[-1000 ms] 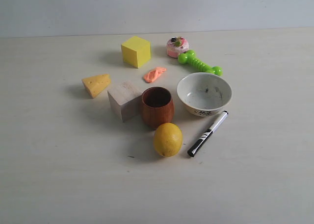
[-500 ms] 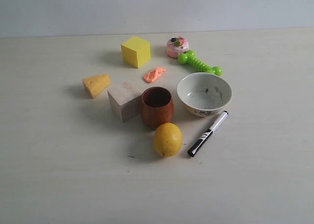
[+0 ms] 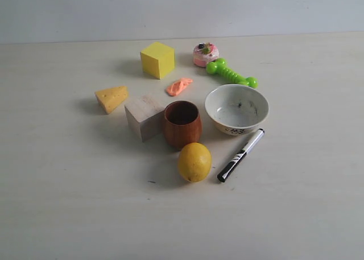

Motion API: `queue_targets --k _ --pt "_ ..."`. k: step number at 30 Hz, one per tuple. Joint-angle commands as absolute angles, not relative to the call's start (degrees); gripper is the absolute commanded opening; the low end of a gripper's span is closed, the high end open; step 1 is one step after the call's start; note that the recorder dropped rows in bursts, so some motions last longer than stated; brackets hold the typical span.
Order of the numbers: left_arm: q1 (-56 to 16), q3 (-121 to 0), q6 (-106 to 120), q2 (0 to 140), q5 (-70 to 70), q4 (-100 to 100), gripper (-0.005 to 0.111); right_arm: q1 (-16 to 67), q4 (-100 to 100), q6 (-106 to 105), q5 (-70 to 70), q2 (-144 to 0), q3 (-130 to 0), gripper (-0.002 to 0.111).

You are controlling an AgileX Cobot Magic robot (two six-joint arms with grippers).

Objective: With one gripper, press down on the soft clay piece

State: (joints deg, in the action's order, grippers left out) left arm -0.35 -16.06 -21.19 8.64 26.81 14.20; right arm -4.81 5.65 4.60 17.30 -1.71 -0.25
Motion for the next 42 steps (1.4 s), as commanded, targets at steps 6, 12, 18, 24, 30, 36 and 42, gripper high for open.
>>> queue_targets --k 6,12,18,24,30,36,42 --pt "-0.28 -5.23 -20.43 1.94 14.91 11.05 0.000 -5.11 6.01 4.55 17.15 -1.35 0.00 0.000" --pt "-0.28 -0.06 -16.90 0.00 10.75 7.92 0.000 -5.11 6.01 4.55 17.15 -1.35 0.00 0.000" --pt "-0.55 0.00 -11.03 0.00 13.05 2.54 0.000 -5.11 6.01 4.55 17.15 -1.35 0.00 0.000" --pt "-2.27 0.00 -9.37 0.00 19.83 2.02 0.000 -5.11 6.01 4.55 17.15 -1.35 0.00 0.000" --pt "-2.73 0.00 -7.47 0.00 20.65 2.02 0.000 -5.11 6.01 4.55 17.15 -1.35 0.00 0.000" --pt "-2.73 0.00 -7.47 0.00 20.65 2.02 0.000 -5.11 6.01 4.55 17.15 -1.35 0.00 0.000" --pt "-2.73 0.00 -7.47 0.00 20.65 2.02 0.000 -5.11 6.01 4.55 17.15 -1.35 0.00 0.000"
